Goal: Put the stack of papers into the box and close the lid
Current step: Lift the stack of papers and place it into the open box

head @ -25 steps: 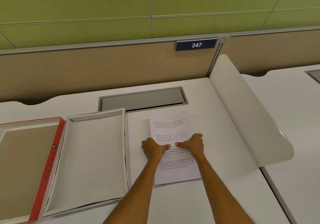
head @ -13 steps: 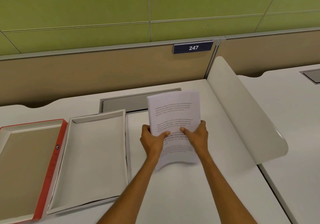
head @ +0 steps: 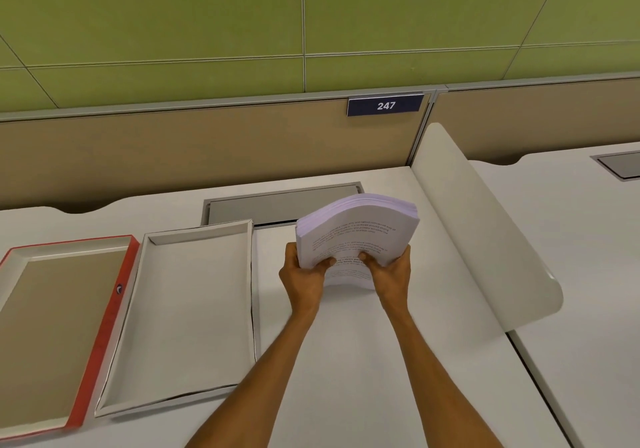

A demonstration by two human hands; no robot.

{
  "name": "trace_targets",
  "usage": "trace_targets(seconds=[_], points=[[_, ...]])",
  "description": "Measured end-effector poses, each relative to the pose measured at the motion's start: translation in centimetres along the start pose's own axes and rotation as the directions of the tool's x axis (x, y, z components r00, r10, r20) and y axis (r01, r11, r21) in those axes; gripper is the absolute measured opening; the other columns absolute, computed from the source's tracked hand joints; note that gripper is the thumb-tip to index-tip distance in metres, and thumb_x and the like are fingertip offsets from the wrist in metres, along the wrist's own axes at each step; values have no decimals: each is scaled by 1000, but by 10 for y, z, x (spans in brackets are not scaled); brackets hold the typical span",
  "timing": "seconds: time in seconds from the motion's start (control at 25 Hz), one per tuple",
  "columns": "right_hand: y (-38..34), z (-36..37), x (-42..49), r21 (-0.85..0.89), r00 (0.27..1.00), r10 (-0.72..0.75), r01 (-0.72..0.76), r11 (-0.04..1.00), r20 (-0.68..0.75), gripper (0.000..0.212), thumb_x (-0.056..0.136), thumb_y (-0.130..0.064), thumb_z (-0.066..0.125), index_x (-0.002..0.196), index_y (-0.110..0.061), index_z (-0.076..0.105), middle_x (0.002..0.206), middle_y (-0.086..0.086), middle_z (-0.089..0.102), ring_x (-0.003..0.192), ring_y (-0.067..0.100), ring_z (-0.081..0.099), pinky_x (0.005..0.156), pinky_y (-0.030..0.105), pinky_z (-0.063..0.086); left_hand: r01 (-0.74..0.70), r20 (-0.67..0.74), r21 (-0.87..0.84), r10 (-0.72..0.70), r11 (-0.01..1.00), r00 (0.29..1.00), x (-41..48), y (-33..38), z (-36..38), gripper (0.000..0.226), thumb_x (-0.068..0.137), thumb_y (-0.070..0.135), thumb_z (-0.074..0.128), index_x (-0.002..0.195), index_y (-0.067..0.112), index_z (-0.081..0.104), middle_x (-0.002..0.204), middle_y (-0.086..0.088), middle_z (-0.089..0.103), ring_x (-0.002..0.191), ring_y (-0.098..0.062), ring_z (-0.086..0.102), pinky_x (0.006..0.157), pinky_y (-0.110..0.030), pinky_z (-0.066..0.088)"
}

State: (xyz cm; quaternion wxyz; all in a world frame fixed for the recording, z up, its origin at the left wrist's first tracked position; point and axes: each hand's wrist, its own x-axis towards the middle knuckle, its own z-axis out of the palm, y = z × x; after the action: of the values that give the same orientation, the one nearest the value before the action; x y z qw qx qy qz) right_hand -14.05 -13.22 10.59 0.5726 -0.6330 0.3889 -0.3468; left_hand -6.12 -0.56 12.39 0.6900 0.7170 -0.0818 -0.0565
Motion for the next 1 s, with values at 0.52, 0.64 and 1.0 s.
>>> trace_targets(seconds=[0.52, 0.64, 1.0], points=[[10, -14, 11, -55, 996, -12, 16, 998, 87, 84, 60, -32, 87, 130, -28, 40, 119, -6, 57, 109, 15, 56, 88, 27, 53, 64, 138, 59, -72, 996, 988, 17, -21, -18, 72, 60, 17, 91, 114, 24, 45, 101, 10, 59, 93, -11, 62, 69, -10, 57], [11, -7, 11, -57, 996, 12, -6, 998, 92, 80, 61, -26, 88, 126, -29, 41, 114, -11, 58, 106, 12, 58, 86, 26, 54, 82, 142, 22, -84, 996, 986, 15, -21, -12, 67, 65, 14, 88, 114, 35, 47, 104, 13, 60, 96, -10, 62, 73, -14, 56], [-13, 5, 16, -113, 992, 85, -74, 991, 96, 65, 69, -15, 84, 117, -13, 40, 105, -5, 57, 92, 9, 61, 63, 14, 55, 173, 88, 96, -181, 980, 980, 31, -13, -5, 49, 68, 23, 87, 109, 18, 62, 104, -2, 70, 87, -16, 70, 66, -23, 61]])
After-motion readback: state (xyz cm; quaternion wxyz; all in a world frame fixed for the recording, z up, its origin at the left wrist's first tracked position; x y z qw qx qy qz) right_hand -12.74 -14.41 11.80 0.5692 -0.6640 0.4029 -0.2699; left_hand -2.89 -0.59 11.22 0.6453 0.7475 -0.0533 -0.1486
